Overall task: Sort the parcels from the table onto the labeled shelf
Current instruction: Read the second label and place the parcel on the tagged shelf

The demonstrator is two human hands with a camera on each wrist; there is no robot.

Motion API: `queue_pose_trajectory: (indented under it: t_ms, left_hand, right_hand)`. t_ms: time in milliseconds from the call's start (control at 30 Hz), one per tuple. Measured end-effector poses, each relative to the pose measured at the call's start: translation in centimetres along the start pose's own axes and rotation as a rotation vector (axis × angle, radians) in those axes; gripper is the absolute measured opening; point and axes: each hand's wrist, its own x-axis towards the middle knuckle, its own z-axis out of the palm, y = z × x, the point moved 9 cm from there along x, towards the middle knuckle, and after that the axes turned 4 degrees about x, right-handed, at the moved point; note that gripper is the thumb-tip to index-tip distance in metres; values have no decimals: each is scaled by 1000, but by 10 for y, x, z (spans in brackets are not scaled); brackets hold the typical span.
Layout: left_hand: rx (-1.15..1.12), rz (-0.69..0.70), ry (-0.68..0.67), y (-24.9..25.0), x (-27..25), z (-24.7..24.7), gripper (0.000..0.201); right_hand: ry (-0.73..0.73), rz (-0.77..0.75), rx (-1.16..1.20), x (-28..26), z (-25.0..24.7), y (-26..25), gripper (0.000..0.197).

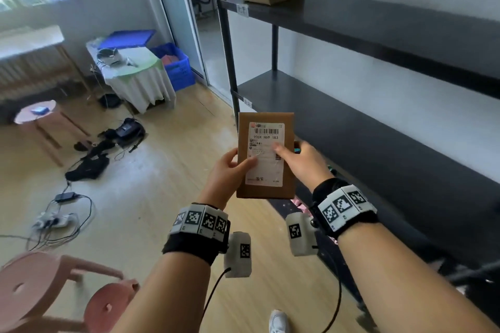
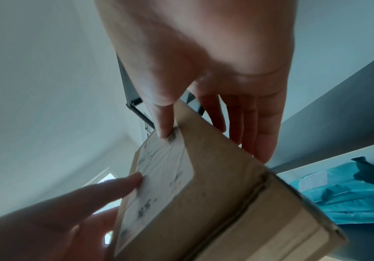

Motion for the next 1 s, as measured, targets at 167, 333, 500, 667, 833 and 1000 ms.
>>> queue_pose_trajectory:
  t_ms: [167,333,500,667,833,1000]
  left_hand:
    - [-28,-2,26,7,56,-23,51]
    - [-36,-40,29,-1,114,-49,54]
    - [30,-98,66,-7,187,-80,66]
    - [170,-44,-70,8,270,-100,34]
    - [256,-42,-244,21,334,-112,45]
    - [261,-53,-405,37,380,-102,50]
  right_hand:
    - [-9,-36,-64,60,22,-22,43]
    - [-29,-12,-93,112,51,-34,47]
    - [31,44,-129,173,74,-42,53]
    - [181,162,-78,231,94,-44,67]
    - [313,265,-54,265,110,-48,63]
    - [402,300,-44,286,117,-49,47]
